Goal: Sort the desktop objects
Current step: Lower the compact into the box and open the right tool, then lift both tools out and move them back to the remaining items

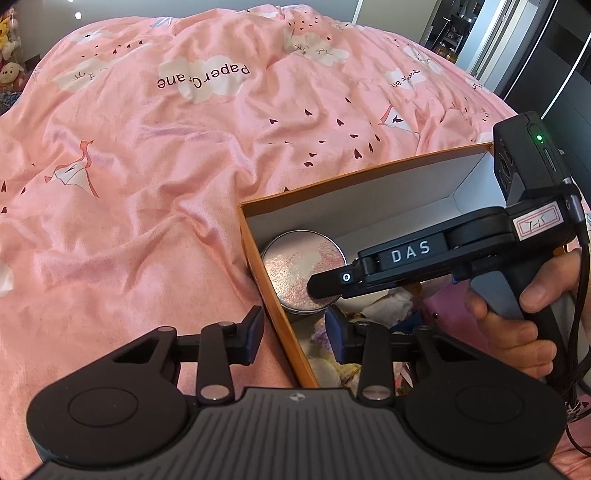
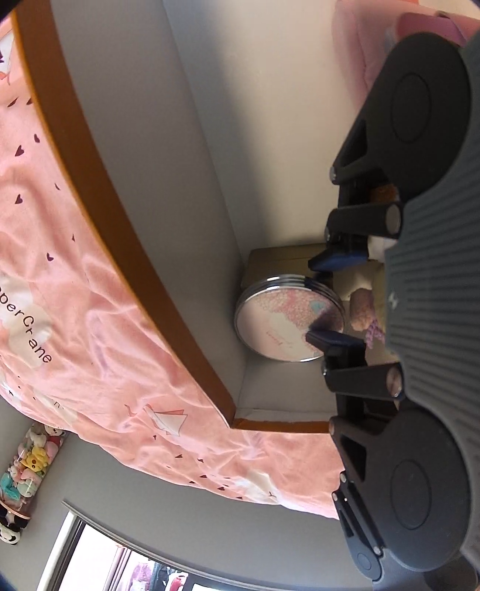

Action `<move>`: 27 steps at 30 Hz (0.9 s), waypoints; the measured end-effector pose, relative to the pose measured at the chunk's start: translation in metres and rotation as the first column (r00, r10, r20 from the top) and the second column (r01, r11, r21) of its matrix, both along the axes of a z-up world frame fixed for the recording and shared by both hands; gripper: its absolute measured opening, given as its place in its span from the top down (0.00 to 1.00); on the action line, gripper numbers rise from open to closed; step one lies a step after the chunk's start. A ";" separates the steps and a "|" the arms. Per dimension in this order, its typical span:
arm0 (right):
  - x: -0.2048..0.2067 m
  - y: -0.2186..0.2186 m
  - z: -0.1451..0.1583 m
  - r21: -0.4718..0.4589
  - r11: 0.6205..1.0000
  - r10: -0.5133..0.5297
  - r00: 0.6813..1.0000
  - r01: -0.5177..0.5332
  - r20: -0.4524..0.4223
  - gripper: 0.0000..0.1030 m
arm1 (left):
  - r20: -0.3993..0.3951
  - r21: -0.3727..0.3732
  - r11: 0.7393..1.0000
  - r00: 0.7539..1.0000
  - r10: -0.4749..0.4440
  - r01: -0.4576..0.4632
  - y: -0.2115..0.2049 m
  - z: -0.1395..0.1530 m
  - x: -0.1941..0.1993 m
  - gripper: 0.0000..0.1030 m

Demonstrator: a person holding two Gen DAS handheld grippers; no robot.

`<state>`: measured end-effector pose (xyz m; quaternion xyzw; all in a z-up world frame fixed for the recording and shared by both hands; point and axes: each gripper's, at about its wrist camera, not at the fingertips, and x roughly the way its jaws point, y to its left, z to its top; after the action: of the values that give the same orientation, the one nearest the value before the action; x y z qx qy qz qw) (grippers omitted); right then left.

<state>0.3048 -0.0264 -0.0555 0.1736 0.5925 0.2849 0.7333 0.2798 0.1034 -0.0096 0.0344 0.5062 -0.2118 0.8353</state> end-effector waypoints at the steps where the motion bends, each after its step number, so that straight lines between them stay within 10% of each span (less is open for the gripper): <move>1: 0.000 0.001 0.000 -0.004 1.000 0.007 1.000 -0.007 0.007 0.62 | 0.002 0.002 1.000 1.000 -0.001 0.001 0.000 0.000 0.000 0.59; 13: -0.009 -0.003 0.019 -0.062 0.997 0.060 0.990 -0.052 0.131 0.60 | 0.045 0.015 0.999 0.998 0.050 -0.051 -0.002 0.016 -0.014 0.59; 27: -0.114 -0.046 0.087 -0.207 0.973 0.187 0.862 -0.098 0.471 0.60 | 0.179 0.042 0.991 0.977 0.115 -0.124 -0.040 0.058 -0.104 0.59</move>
<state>0.1911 -0.0723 0.0315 -0.0135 0.4225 0.3198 0.8480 0.1760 0.0629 0.0487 0.0445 0.4367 -0.1438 0.8869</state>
